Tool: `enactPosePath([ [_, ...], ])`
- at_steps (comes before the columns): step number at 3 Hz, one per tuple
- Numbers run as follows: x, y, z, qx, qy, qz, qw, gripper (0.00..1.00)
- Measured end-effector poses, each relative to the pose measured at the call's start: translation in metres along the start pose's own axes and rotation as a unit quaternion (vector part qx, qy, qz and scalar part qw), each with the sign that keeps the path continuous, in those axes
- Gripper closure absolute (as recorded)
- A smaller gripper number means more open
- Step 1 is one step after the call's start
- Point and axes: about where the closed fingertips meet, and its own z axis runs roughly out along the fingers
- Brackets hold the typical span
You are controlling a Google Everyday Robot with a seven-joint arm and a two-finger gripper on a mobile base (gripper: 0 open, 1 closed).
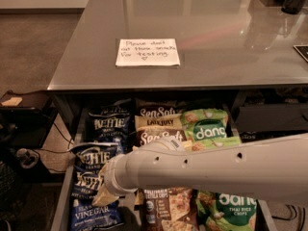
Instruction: Pick blue chip bag from top drawer and place on counter
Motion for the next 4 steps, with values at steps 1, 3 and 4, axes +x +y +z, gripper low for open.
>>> enactPosePath([
  [1, -0.014, -0.014, -0.015, 0.007, 0.004, -0.002, 1.0, 1.0],
  [3, -0.038, -0.048, -0.061, 0.018, -0.01, 0.01, 0.9997, 1.0],
  [4, -0.049, -0.06, -0.09, 0.011, -0.046, 0.016, 0.9988, 1.0],
])
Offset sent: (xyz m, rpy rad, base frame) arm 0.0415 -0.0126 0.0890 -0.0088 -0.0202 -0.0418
